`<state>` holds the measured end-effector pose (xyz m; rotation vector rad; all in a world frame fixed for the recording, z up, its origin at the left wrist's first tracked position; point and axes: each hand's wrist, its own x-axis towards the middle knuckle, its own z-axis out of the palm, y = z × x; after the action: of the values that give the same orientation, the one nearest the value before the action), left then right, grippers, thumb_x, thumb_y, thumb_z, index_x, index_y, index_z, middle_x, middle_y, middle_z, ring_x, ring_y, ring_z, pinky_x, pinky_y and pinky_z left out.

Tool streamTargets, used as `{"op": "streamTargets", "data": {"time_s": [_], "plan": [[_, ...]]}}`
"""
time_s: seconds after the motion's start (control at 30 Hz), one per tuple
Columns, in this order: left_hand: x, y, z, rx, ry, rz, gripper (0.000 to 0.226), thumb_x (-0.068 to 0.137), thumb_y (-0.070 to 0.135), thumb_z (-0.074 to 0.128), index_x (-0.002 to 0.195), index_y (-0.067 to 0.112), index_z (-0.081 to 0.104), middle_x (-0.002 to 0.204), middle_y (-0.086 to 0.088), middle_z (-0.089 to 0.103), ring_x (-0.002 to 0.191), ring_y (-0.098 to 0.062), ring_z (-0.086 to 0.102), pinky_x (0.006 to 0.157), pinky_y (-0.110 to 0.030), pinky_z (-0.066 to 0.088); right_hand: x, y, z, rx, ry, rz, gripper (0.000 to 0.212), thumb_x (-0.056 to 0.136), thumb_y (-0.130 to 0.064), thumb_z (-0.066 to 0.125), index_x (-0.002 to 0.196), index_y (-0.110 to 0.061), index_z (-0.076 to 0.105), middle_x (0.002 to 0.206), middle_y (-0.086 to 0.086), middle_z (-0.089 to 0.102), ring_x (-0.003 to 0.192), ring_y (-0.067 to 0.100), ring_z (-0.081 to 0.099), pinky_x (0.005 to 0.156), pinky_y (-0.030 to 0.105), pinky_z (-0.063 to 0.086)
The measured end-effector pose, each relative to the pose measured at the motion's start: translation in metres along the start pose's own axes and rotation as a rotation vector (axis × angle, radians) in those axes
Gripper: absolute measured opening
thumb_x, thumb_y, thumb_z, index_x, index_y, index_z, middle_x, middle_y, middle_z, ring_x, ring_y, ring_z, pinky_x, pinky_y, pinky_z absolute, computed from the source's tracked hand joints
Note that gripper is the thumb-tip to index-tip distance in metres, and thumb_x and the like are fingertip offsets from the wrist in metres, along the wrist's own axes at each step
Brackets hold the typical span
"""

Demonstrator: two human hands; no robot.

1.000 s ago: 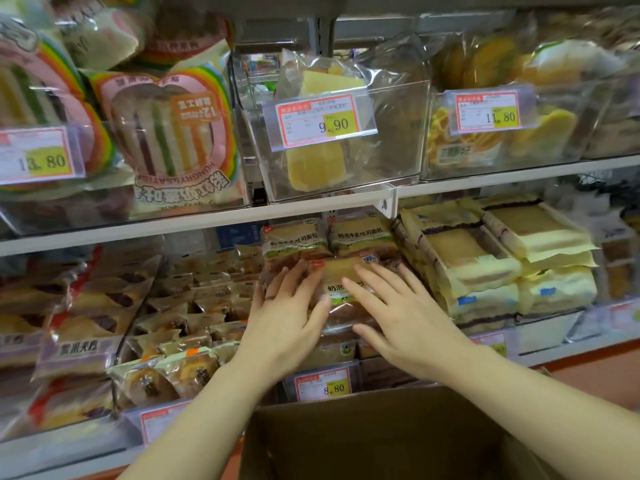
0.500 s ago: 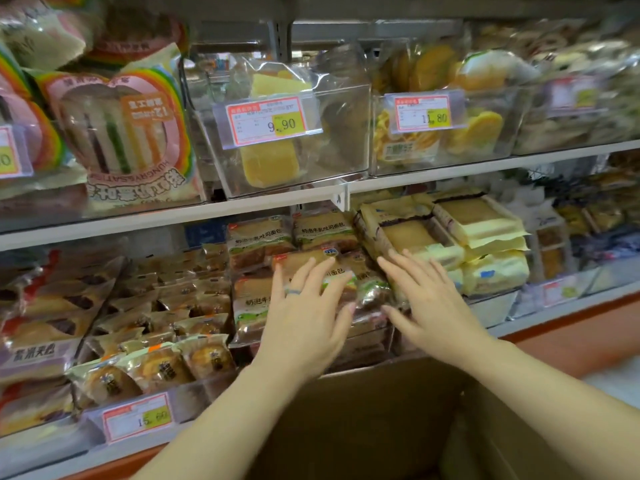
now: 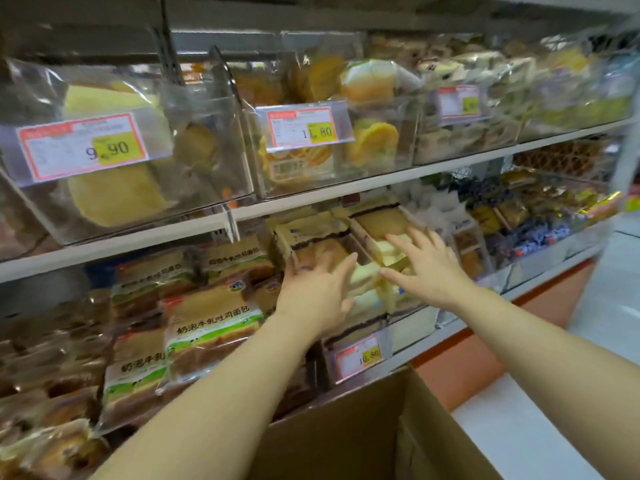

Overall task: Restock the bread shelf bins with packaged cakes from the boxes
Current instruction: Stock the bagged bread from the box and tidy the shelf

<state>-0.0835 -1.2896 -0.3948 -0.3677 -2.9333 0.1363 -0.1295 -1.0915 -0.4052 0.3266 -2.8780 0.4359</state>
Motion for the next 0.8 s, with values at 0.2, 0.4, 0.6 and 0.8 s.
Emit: {"op": "streamTargets", "data": {"time_s": [0.2, 0.4, 0.6, 0.8], "plan": [[0.02, -0.011, 0.009, -0.094, -0.105, -0.036, 0.076, 0.086, 0.068, 0.045, 0.149, 0.044, 0.009, 0.161, 0.005, 0.003, 0.147, -0.034, 0.001, 0.116, -0.048, 0.019, 0.003, 0.01, 0.015, -0.008, 0.006, -0.078, 0.068, 0.087, -0.071, 0.038, 0.147, -0.043, 0.022, 0.158, 0.001, 0.011, 0.146, 0.023, 0.0, 0.116, 0.053, 0.011], [0.017, -0.013, 0.013, -0.1, -0.087, -0.022, 0.073, 0.087, 0.067, 0.043, 0.148, 0.044, 0.01, 0.16, 0.006, 0.009, 0.146, -0.032, 0.007, 0.108, -0.045, 0.033, 0.014, 0.01, 0.008, 0.196, 0.127, -0.063, 0.073, 0.081, -0.065, 0.054, 0.144, -0.035, 0.034, 0.153, 0.004, 0.023, 0.142, 0.023, 0.01, 0.114, 0.05, 0.019], [0.014, -0.015, 0.012, -0.122, -0.072, -0.024, 0.073, 0.087, 0.066, 0.044, 0.148, 0.042, 0.011, 0.16, 0.009, 0.008, 0.146, -0.032, 0.009, 0.106, -0.047, 0.038, 0.029, 0.004, 0.006, 0.219, 0.223, 0.08, 0.067, 0.08, -0.055, 0.062, 0.139, -0.027, 0.045, 0.142, 0.006, 0.041, 0.132, 0.029, 0.03, 0.105, 0.045, 0.033], [0.009, -0.015, 0.013, -0.158, -0.023, -0.028, 0.068, 0.088, 0.062, 0.046, 0.146, 0.04, 0.017, 0.157, 0.008, 0.012, 0.146, -0.027, 0.008, 0.103, -0.045, 0.04, 0.028, 0.021, 0.003, 0.494, 0.454, 0.197, 0.027, 0.084, -0.022, 0.064, 0.109, -0.012, 0.071, 0.11, 0.004, 0.063, 0.099, 0.015, 0.054, 0.08, 0.02, 0.035]]}}
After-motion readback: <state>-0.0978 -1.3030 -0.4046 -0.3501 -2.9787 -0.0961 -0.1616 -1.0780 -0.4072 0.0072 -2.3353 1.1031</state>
